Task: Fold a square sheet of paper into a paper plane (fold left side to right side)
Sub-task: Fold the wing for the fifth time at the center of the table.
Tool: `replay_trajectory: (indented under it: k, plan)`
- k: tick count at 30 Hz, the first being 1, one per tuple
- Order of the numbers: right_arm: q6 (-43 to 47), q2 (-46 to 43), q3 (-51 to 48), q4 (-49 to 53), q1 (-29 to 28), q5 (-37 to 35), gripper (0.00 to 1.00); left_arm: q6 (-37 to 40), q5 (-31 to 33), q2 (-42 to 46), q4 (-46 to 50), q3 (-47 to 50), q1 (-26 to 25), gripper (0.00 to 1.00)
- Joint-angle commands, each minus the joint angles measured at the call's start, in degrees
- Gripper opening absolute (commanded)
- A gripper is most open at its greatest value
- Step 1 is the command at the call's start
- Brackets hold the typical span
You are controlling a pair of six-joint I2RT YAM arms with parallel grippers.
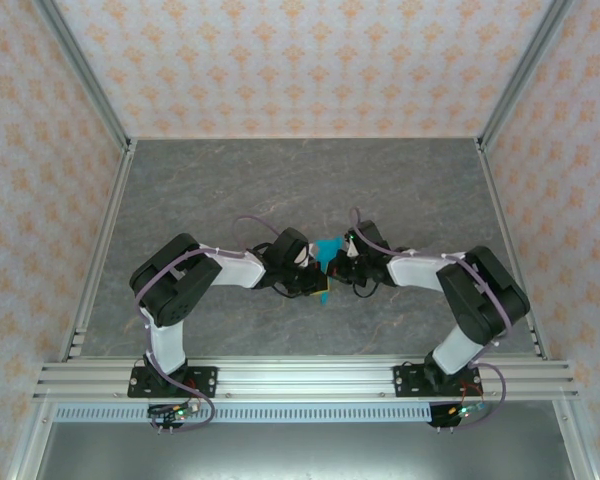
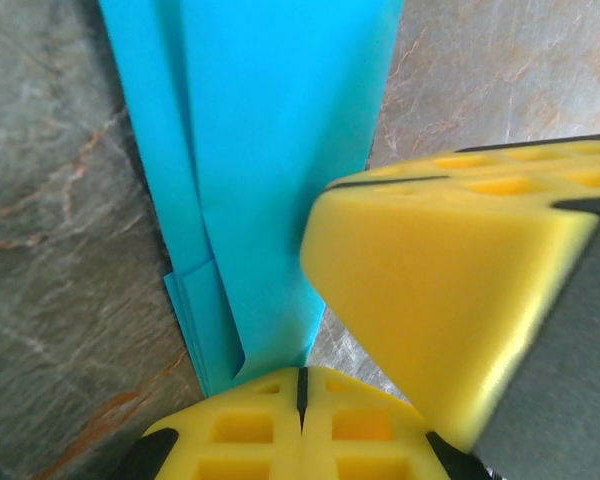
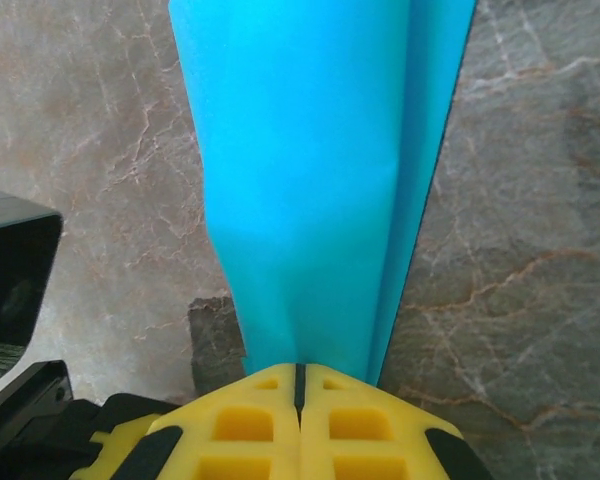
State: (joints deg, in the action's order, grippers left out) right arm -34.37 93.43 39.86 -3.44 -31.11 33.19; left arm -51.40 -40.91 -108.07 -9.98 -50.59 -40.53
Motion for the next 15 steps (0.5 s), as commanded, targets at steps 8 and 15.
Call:
replay_trajectory:
  k: [8,15]
  plan:
    - [6.99,4.44,4.76,2.12,-0.02,-5.12,0.00,0.31,5.84,-3.44,8.09,1.62,-0.73,0.01]
    - [8.29,5.91,6.04,2.55,1.39,-4.71,0.00,0.38,5.90,-3.60,8.30,1.63,-0.73,0.01]
